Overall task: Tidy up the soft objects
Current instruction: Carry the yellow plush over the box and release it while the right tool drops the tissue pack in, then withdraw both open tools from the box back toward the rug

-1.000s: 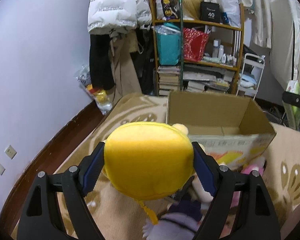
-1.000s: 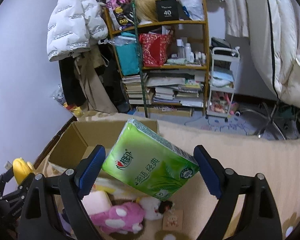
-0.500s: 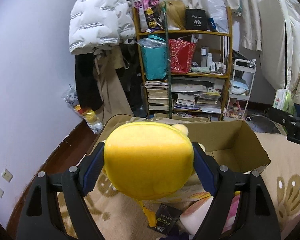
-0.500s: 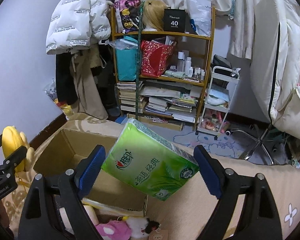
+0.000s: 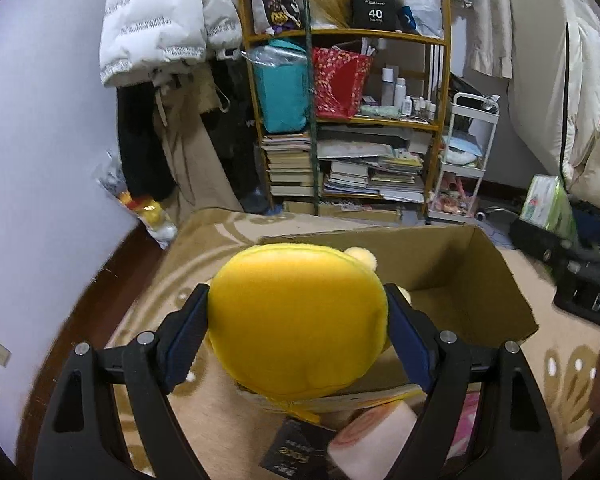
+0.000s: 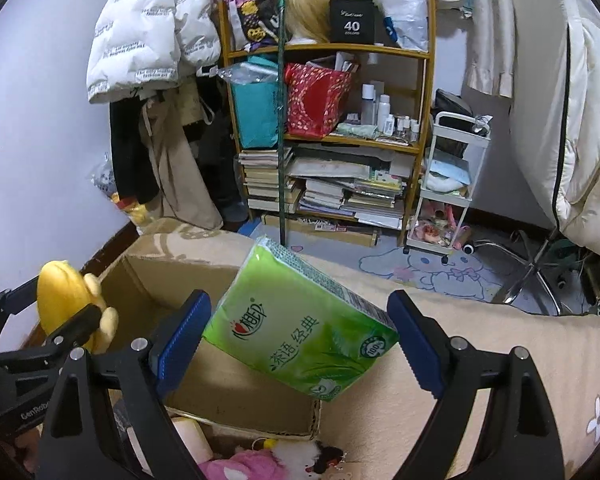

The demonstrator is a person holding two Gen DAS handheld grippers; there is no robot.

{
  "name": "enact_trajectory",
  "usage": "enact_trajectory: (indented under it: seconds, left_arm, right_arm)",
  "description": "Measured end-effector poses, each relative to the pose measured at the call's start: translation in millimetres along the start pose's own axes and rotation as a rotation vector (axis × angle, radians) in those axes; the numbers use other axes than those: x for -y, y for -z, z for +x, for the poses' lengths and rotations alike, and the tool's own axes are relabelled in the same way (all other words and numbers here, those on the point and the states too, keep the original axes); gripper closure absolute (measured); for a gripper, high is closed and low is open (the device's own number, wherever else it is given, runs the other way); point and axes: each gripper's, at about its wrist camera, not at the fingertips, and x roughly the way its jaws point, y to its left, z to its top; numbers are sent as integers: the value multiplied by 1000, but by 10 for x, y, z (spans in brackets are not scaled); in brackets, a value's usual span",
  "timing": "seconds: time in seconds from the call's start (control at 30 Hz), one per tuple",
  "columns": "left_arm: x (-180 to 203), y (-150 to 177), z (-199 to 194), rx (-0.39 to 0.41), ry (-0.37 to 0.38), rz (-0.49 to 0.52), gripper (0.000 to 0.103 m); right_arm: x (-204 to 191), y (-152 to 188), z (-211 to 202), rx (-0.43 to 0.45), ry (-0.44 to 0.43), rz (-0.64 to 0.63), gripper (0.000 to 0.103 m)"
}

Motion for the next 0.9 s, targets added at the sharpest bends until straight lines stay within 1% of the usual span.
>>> enact_trajectory:
  seconds: [0.13, 0.3, 0.4, 0.53, 0.63, 0.7, 0.73, 0.8, 0.9]
  left_arm:
    - [28, -10, 76, -17, 6, 8, 20]
    - [50, 1, 190, -60, 5, 20, 18]
    - [40, 15, 218, -75, 29, -2, 17]
    - [55, 34, 226, -77, 11, 14, 13]
    - [81, 32, 195, -83, 0, 42, 13]
    - [59, 25, 135, -69, -5, 37, 6]
    - [47, 19, 115, -66, -8, 31, 1]
    - [4, -5, 88, -57, -10, 15, 1]
    - [-55, -37, 76, -68, -19, -3, 1]
  right_arm:
    - [-38, 58, 74, -31, -18, -11, 9]
    - [-10, 113, 173, -87, -73, 33, 9]
    - [-10, 129, 159, -74, -81, 42, 9]
    - [-24, 116, 157, -74, -84, 27, 9]
    - [-12, 106, 146, -78, -75, 33, 8]
    - [-1, 94, 128, -77, -74, 30, 7]
    - [-1, 87, 120, -74, -77, 29, 3]
    - [-4, 64, 108, -67, -90, 24, 0]
    - [-16, 30, 96, -78, -92, 14, 0]
